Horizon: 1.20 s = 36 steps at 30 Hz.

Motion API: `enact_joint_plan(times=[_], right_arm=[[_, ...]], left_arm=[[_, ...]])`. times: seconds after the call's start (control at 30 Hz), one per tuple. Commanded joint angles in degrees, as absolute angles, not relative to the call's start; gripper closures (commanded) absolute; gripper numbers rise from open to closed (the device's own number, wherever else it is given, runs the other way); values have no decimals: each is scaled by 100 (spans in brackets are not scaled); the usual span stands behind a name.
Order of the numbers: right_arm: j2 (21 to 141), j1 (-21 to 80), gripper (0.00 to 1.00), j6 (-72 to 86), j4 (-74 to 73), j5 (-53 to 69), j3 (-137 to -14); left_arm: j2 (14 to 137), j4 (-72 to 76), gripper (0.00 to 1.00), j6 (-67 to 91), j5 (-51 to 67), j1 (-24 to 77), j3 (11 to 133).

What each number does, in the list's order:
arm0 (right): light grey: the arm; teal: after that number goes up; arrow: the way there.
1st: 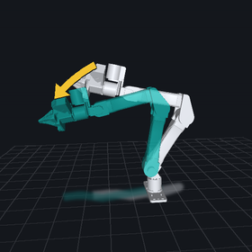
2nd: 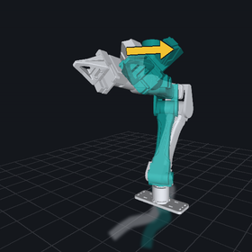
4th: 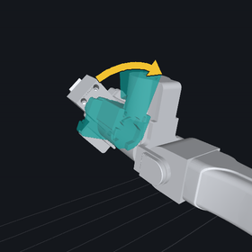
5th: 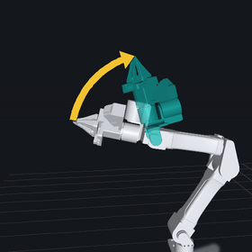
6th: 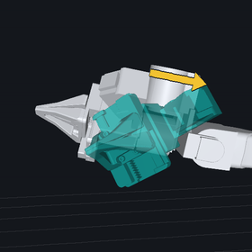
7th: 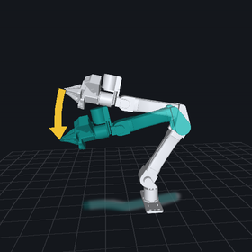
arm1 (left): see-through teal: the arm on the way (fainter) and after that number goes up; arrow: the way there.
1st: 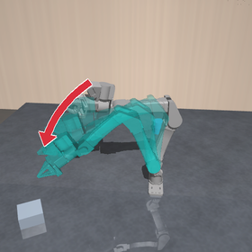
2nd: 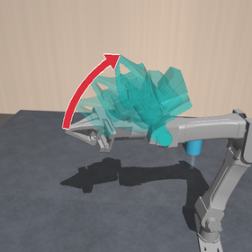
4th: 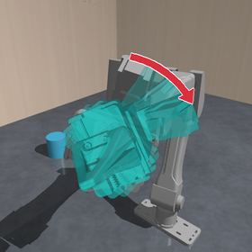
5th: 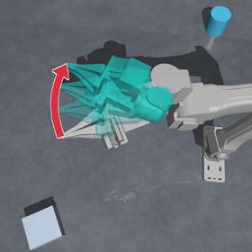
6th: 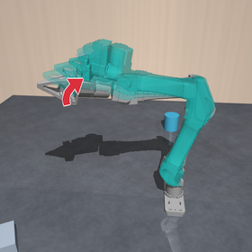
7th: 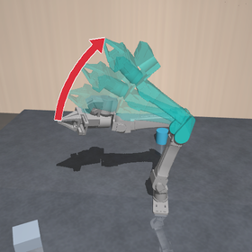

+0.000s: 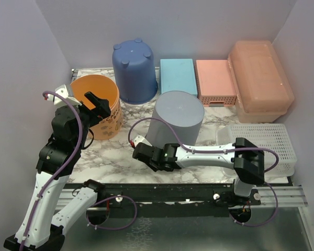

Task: Turn the large container upside down
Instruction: Turn the container upside down at the center of the board.

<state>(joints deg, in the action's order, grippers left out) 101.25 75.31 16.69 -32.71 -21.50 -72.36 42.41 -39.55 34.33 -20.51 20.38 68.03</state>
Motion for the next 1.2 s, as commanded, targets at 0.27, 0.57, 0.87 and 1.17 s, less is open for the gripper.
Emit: enact_joint_plan(times=[0.27,0.57,0.87,1.17], right_arm=[[9455,7515,87,1546,-2879,-1419,-7381],[8729,7515,80,1541,-2626,-668,-7510],[7524,7514,66,1512,-2226,-241,-7739],[6262,7515,47,882,-2325,-2773,-7557]], left_arm=[[4247,-4034,1,3482,-2205,2065,6858],[4275,-4034,1,3497,-2215,2065,6841],[4336,-4085,1,3479,-2203,2068,6839],[4529,-4515,1,3394,-2943,2065,6898]])
